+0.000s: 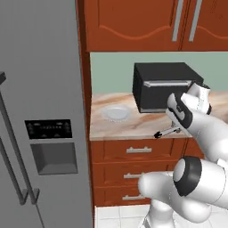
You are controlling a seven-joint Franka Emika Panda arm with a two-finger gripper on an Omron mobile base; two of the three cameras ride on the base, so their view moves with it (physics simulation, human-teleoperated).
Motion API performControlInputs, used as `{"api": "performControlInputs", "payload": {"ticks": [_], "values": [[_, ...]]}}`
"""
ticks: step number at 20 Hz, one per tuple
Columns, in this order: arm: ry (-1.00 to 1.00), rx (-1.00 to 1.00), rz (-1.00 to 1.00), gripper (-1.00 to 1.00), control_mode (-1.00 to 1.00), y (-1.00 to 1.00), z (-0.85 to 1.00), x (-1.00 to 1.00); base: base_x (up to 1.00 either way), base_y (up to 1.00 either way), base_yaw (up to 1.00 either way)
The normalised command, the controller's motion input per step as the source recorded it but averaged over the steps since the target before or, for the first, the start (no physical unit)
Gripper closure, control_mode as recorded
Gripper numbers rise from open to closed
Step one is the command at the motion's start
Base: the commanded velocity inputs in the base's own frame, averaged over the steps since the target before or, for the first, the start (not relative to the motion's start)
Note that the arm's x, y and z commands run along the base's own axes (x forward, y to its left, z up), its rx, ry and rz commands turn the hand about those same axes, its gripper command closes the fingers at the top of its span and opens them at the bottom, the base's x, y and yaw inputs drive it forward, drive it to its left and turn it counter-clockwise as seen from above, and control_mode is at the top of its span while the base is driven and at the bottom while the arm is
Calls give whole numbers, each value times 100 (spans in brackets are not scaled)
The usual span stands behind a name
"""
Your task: Pick up the tongs from the counter and place them near the plate next to the oven.
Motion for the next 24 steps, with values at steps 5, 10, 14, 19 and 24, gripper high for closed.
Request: {"api": "performControlInputs", "payload": {"ticks": [5,10,14,19,24], "values": [[0,0,0,100,100,0,0,0,45,64,-17],[0,0,0,100,100,0,0,0,78,8,1],[0,0,0,100,100,0,0,0,77,-1,5],[0,0,0,100,100,0,0,0,59,0,5],[9,3,0,100,-100,17,-77,28,0,0,0]]}}
